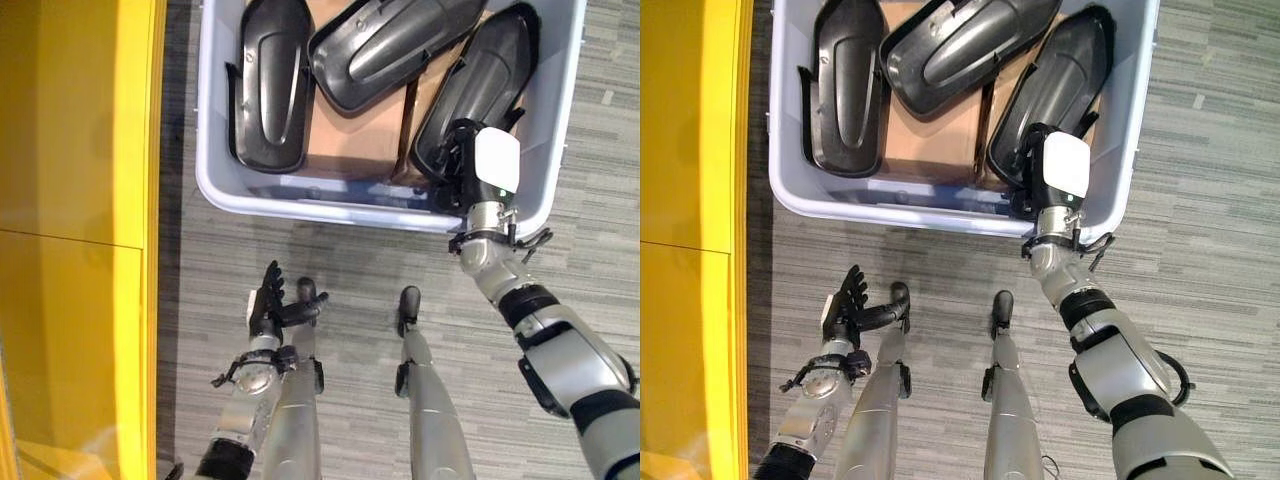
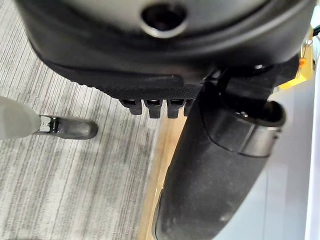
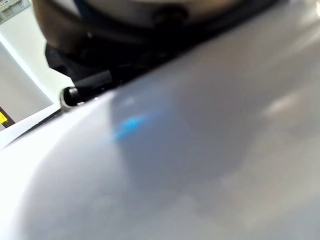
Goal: Move parts from the plastic box to the shelf.
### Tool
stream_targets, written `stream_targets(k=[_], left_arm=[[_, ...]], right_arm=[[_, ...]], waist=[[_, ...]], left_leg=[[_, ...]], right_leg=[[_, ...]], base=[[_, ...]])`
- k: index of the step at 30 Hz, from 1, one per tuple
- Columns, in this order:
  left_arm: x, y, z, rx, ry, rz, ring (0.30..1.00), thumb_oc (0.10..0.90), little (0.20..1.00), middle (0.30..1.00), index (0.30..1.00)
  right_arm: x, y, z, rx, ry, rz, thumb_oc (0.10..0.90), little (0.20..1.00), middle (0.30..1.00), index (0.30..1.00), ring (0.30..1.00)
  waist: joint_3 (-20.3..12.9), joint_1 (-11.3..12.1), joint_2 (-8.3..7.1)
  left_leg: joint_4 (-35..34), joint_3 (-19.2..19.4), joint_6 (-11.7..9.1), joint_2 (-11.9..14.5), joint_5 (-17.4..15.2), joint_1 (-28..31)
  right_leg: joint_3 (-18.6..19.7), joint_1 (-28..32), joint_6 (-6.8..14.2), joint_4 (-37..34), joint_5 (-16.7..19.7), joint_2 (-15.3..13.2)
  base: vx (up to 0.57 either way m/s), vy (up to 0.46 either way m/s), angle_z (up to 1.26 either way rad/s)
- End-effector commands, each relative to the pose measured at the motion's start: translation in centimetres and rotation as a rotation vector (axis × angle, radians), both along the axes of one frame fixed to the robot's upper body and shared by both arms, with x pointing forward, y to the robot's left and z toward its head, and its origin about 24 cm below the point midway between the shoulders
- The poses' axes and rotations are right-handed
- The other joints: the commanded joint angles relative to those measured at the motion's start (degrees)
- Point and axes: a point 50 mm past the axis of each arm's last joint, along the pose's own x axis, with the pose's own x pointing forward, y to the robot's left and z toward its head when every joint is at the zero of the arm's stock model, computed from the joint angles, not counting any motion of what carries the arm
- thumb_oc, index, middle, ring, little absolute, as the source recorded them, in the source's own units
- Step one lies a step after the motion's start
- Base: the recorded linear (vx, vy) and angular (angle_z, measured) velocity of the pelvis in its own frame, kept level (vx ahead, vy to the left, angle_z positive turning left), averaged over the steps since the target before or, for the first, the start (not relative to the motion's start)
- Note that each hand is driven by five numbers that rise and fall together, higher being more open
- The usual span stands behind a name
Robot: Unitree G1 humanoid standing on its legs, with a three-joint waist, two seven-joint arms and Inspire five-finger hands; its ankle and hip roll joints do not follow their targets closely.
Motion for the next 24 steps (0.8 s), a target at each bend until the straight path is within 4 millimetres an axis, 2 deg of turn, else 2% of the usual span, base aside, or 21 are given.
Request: stream_targets(k=[1,8,9,11,15,17,18,19,24], left_arm=[[1.1,-0.2,3.3,-0.007,-0.161,-0.026,1.0,0.9,1.0,1.0,1.0],[1.7,0.2,3.4,0.02,-0.157,-0.019,1.0,0.9,1.0,1.0,1.0],[1.8,0.2,3.3,0.025,-0.151,-0.019,1.0,0.9,1.0,1.0,1.0],[2.0,0.8,2.6,0.046,-0.115,-0.009,1.0,0.9,1.0,1.0,1.0],[1.9,1.3,1.7,0.061,-0.073,0.001,1.0,0.9,1.0,1.0,1.0],[1.8,1.5,1.5,0.064,-0.064,0.005,1.0,0.9,1.0,1.0,1.0],[1.8,1.7,1.3,0.069,-0.056,0.011,1.0,0.9,1.0,1.0,1.0],[1.8,1.7,1.2,0.07,-0.052,0.01,1.0,0.9,1.0,1.0,1.0],[1.5,2.3,0.7,0.083,-0.031,0.017,1.0,0.9,1.0,1.0,1.0]], right_arm=[[-1.1,-1.6,-5.9,0.002,0.312,-0.045,0.4,0.3,0.3,0.3,0.3],[-0.4,-1.7,-2.0,-0.007,0.157,-0.034,0.4,0.3,0.3,0.3,0.3],[-0.3,-1.8,-1.2,-0.001,0.122,-0.031,0.4,0.3,0.3,0.3,0.3],[-0.3,-2.2,1.6,-0.004,0.011,-0.029,0.4,0.3,0.3,0.3,0.3],[-0.5,-2.0,3.3,-0.008,-0.056,-0.009,0.4,0.3,0.3,0.3,0.3],[-0.5,-2.0,3.4,-0.006,-0.064,-0.007,0.4,0.3,0.3,0.3,0.3],[-0.6,-1.9,4.5,-0.023,-0.101,0.009,0.4,0.3,0.3,0.3,0.3],[-0.7,-1.9,4.3,-0.024,-0.097,0.008,0.4,0.3,0.3,0.3,0.3],[-1.1,-1.1,6.1,-0.051,-0.167,0.065,0.4,0.3,0.3,0.3,0.3]], waist=[[6.71,0.9,2.31],[6.71,0.03,1.38],[6.71,-0.08,1.17],[6.71,-0.58,0.17],[6.71,-0.89,-0.83],[6.71,-0.94,-1.03],[6.71,-1.05,-1.47],[6.71,-1.03,-1.47],[6.71,-1.26,-2.86]], left_leg=[[-0.37,1.43,0.73,1.43,-15.14,13.55],[-0.37,1.5,0.79,1.3,-14.41,17.08],[-0.37,1.64,0.8,1.28,-14.38,17.91],[-0.37,2.07,0.9,1.38,-14.26,21.42],[-0.37,2.37,1.08,1.39,-14.31,24.72],[-0.37,2.4,1.11,1.38,-14.38,25.72],[-0.37,2.36,1.2,1.34,-14.28,27.07],[-0.37,2.39,1.2,1.35,-14.4,27.38],[-0.37,2.56,1.44,1.13,-13.94,31.69]], right_leg=[[2.56,6.19,-0.5,0.27,-2.23,-5.31],[2.78,9.7,-0.69,0.67,-2.42,-5.41],[2.88,10.48,-0.71,0.76,-2.51,-5.33],[2.95,14.08,-0.8,0.92,-2.86,-5.08],[2.87,17.63,-0.94,0.65,-2.93,-4.84],[2.8,18.91,-1.01,0.34,-2.97,-4.72],[2.85,20.35,-1.12,0.28,-3.01,-4.47],[2.81,20.8,-1.11,0.01,-3.0,-4.47],[2.81,25.87,-1.27,-0.81,-2.06,-4.12]], base=[[0.0,0.0,0.0],[-0.02,0.001,0.01],[0.0,0.0,0.0],[0.0,0.0,0.0],[0.0,-0.008,0.0],[0.0,0.0,0.0],[0.0,0.0,0.0],[0.0,0.0,0.0],[-0.02,-0.028,-0.02]])
